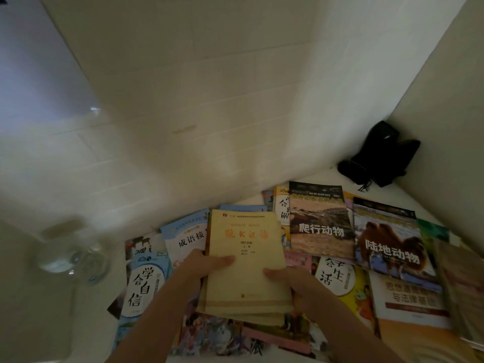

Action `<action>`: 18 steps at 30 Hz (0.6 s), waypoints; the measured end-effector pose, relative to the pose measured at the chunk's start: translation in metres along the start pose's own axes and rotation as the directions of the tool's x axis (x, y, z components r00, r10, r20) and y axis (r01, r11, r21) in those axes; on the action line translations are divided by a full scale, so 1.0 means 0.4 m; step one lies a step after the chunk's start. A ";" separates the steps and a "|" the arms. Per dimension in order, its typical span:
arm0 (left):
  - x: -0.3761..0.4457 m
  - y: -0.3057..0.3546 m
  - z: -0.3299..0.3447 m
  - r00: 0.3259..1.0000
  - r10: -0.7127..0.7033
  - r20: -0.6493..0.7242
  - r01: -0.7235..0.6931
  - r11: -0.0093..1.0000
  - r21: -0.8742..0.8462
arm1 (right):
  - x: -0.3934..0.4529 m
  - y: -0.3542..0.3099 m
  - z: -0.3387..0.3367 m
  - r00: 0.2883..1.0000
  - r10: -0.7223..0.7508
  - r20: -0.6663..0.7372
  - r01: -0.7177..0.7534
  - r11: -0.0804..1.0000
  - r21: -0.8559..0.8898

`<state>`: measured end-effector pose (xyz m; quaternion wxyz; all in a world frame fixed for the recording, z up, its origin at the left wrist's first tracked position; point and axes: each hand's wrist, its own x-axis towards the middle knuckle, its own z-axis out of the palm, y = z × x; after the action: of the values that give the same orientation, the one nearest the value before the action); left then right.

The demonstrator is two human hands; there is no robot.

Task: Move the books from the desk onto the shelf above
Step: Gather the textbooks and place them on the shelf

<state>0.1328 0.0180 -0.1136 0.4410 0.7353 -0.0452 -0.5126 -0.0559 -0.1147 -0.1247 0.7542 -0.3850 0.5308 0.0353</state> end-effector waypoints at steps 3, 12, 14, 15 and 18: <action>-0.026 -0.003 0.030 0.999 0.038 0.027 -0.039 0.999 0.009 | -0.018 0.005 -0.026 0.997 -0.076 0.000 0.076 0.996 -0.045; -0.165 -0.011 0.205 0.899 0.432 0.065 -0.435 0.900 0.028 | -0.176 0.018 -0.197 0.828 -0.543 0.136 0.555 0.764 -0.329; -0.174 -0.040 0.254 0.877 0.474 0.079 -0.475 0.880 -0.011 | -0.208 0.030 -0.234 0.788 -0.599 0.142 0.600 0.697 -0.392; -0.176 -0.056 0.278 0.872 0.484 0.078 -0.483 0.875 -0.025 | -0.214 0.044 -0.254 0.775 -0.621 0.120 0.604 0.671 -0.429; -0.167 -0.102 0.337 0.870 0.487 0.079 -0.486 0.873 -0.022 | -0.203 0.102 -0.294 0.779 -0.625 0.050 0.566 0.665 -0.487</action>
<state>-0.0213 -0.0037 -0.1057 0.5540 0.6784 -0.2464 -0.4149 -0.2010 -0.1302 -0.0961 0.5714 -0.7115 0.3945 -0.1075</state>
